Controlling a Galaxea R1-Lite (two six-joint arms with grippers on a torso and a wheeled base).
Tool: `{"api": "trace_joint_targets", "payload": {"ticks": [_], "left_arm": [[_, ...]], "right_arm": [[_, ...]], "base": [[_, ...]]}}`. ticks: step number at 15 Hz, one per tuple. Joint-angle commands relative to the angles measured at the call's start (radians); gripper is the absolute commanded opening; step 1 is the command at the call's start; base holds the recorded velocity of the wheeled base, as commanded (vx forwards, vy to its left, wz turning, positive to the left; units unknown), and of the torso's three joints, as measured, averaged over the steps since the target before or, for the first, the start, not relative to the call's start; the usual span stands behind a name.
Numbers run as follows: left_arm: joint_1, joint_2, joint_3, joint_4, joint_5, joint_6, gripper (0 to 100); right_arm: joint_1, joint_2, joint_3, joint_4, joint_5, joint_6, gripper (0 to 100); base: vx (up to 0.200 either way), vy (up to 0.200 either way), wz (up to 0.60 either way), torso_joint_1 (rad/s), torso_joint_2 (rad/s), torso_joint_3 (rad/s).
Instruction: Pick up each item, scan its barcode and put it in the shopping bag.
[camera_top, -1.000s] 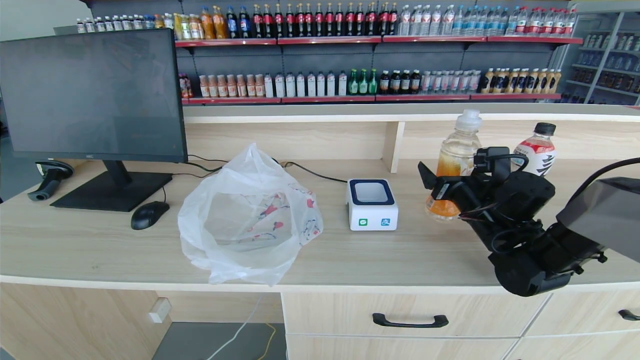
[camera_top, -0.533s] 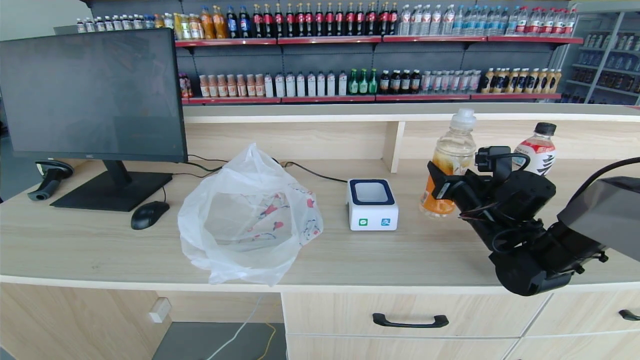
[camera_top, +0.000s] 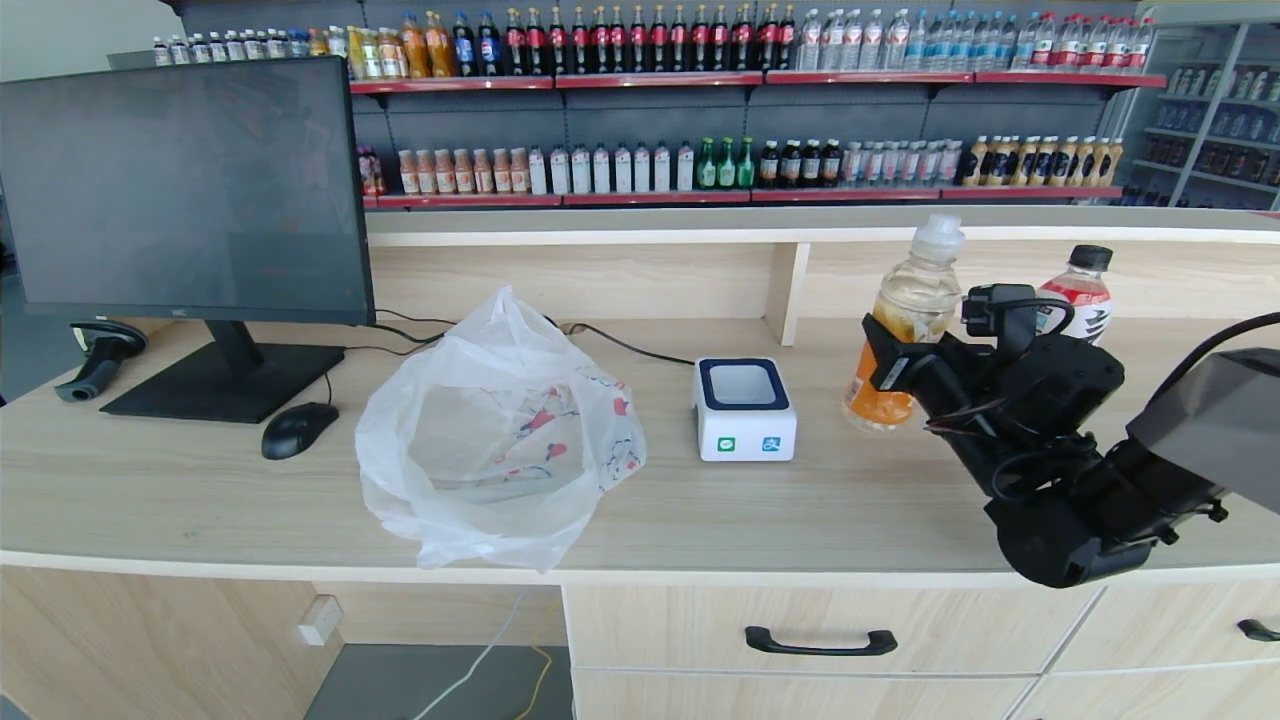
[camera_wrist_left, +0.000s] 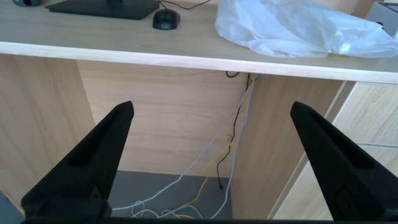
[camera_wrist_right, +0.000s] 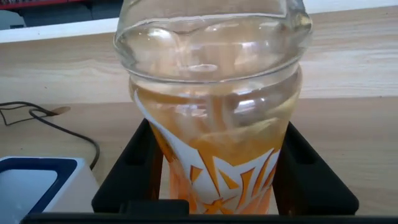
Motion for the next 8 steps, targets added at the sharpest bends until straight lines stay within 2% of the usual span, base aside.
{"api": "trace_joint_targets", "payload": {"ticks": [1,8], "left_arm": [[0.0,0.0,0.0,-0.002,0.0,0.0,100],[0.002,0.0,0.0,0.0,0.0,0.0,100]], "right_arm": [[0.001,-0.017,-0.003,-0.002,0.0,0.0,0],[0.002,-0.077,0.01,-0.002,0.002,0.007,0]], "base": [[0.0,0.0,0.0,0.0,0.0,0.0],[0.0,0.0,0.0,0.0,0.0,0.0]]}}
